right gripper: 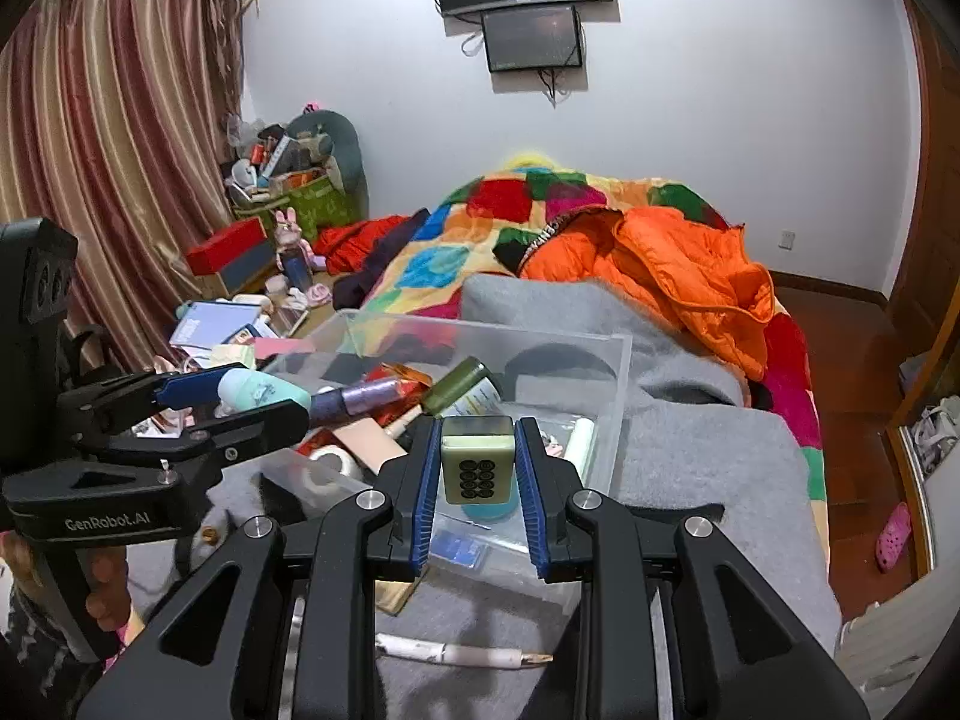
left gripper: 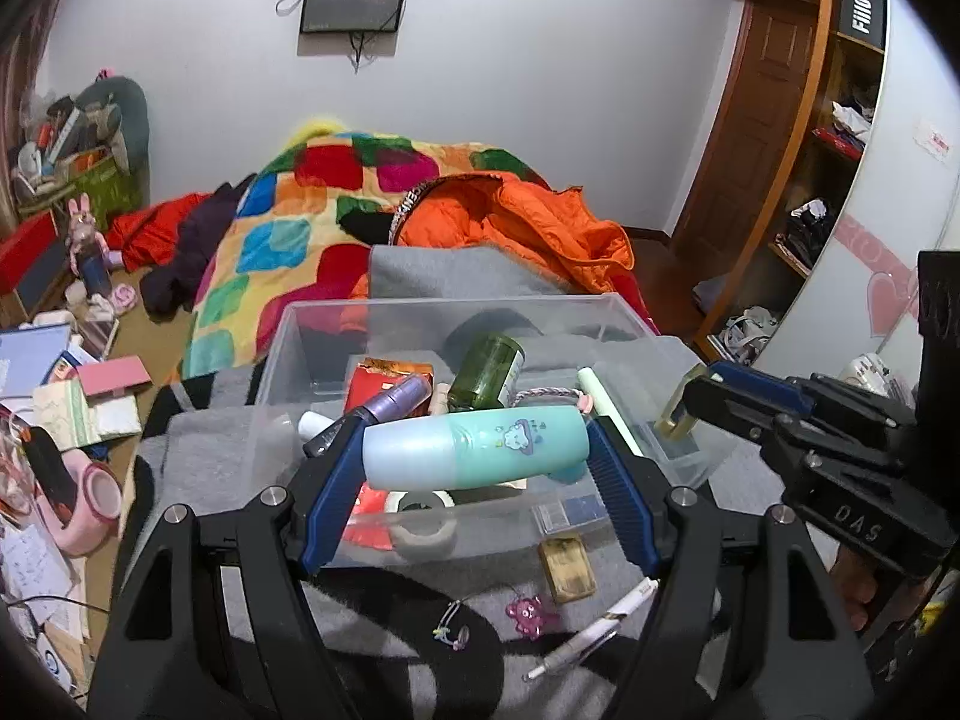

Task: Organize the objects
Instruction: 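Carry the mint bottle and green packet into the clear box and release both, then grasp the small brown bead with the left gripper while the right grasps the beige block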

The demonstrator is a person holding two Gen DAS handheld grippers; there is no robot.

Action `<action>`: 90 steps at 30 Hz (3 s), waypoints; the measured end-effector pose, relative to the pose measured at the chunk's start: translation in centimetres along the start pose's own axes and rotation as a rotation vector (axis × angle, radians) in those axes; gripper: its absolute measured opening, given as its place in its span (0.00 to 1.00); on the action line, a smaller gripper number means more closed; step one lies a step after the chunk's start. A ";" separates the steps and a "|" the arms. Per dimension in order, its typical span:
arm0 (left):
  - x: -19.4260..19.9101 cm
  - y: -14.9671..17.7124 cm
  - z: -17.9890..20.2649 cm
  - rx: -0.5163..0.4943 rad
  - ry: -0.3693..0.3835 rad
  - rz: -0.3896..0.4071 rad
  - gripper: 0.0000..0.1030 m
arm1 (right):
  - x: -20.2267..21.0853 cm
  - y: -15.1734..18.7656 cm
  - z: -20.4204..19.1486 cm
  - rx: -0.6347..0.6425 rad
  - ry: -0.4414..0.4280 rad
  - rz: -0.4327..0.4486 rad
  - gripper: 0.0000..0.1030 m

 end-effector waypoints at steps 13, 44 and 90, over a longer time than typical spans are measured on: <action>-3.9 0.9 -1.3 -0.004 -0.036 -0.069 0.71 | -3.9 1.7 0.3 -0.025 -0.018 -0.084 0.22; 3.2 3.6 -5.2 -0.033 -0.079 -0.006 0.83 | 0.6 2.5 -2.9 0.003 -0.026 -0.035 0.42; 2.8 10.0 -5.3 -0.048 -0.050 -0.061 0.13 | -3.1 7.2 -6.2 -0.008 -0.078 -0.162 0.23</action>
Point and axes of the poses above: each gripper's, at about its wrist camera, not at the fingertips, and x roughly against the way its jaws point, z to its right, y to its underside, the point moved 7 cm from there along -x, roughly the way its jaws point, and after that the axes turned 15 degrees about x, right-handed, at the moved point
